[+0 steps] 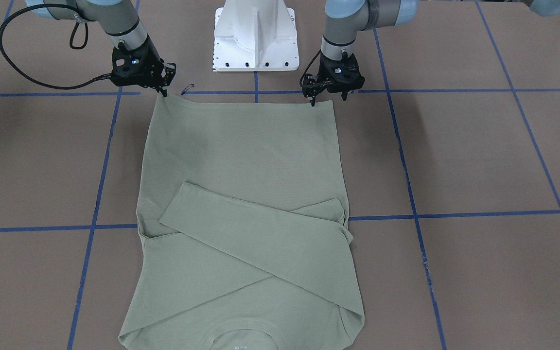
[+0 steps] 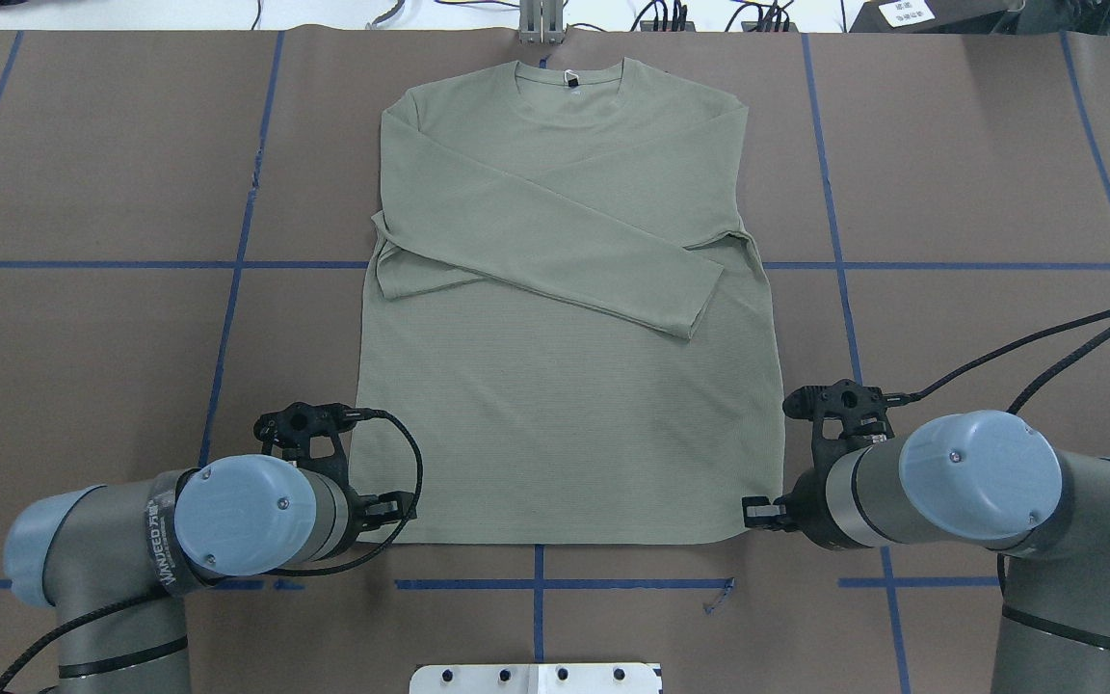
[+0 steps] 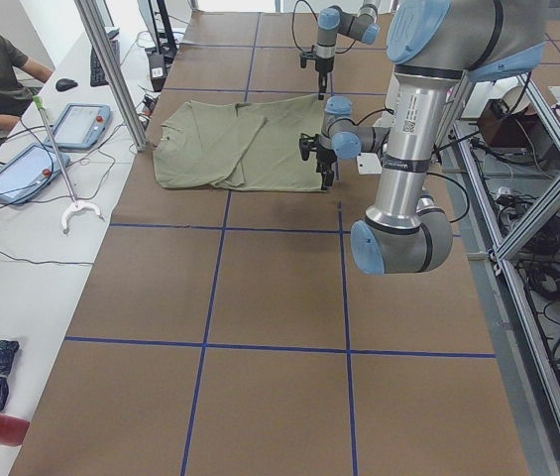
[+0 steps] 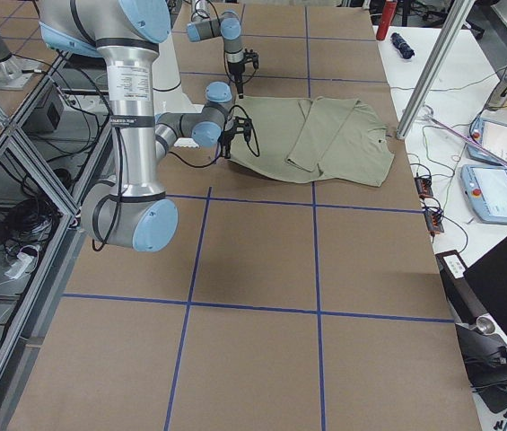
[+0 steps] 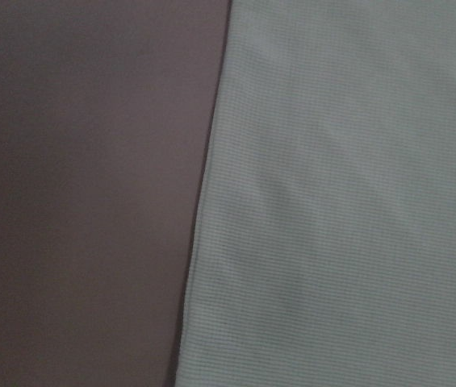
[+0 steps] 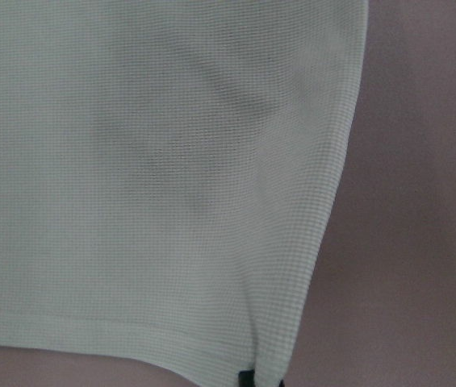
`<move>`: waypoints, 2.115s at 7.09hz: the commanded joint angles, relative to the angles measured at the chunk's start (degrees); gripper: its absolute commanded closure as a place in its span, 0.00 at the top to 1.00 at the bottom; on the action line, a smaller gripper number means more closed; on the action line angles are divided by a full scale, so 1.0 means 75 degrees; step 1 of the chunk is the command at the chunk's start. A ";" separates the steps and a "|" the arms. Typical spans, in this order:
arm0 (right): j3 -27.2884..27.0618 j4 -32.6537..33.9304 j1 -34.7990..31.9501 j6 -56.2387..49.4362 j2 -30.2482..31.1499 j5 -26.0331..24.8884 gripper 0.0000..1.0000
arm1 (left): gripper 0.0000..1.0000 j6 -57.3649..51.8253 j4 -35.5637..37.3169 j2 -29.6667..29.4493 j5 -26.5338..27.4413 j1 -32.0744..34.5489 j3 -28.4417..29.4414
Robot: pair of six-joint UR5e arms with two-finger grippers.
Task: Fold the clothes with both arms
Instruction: 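Position both grippers at the hem corners nearest the robot, then grasp the hem corners with both grippers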
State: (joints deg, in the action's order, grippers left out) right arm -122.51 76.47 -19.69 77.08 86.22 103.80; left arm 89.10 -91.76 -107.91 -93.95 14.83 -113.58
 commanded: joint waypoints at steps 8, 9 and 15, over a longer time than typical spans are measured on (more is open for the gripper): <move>-0.0037 0.0000 -0.0210 -0.0035 0.0000 0.0023 0.00 | 0.60 0.0003 -0.0035 -0.0073 -0.0059 -0.0067 0.0249; -0.0037 0.0000 -0.0234 -0.0035 0.0000 0.0046 0.00 | 0.59 0.0014 -0.0035 -0.0073 -0.0070 -0.0079 0.0249; -0.0049 0.0000 -0.0374 -0.0035 0.0000 0.0221 0.00 | 0.00 -0.0033 -0.0011 -0.0202 -0.0362 -0.0079 0.0109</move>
State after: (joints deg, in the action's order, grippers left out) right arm -122.85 76.46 -22.09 76.82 86.22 104.79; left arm 88.79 -91.91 -109.19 -95.49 14.24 -112.49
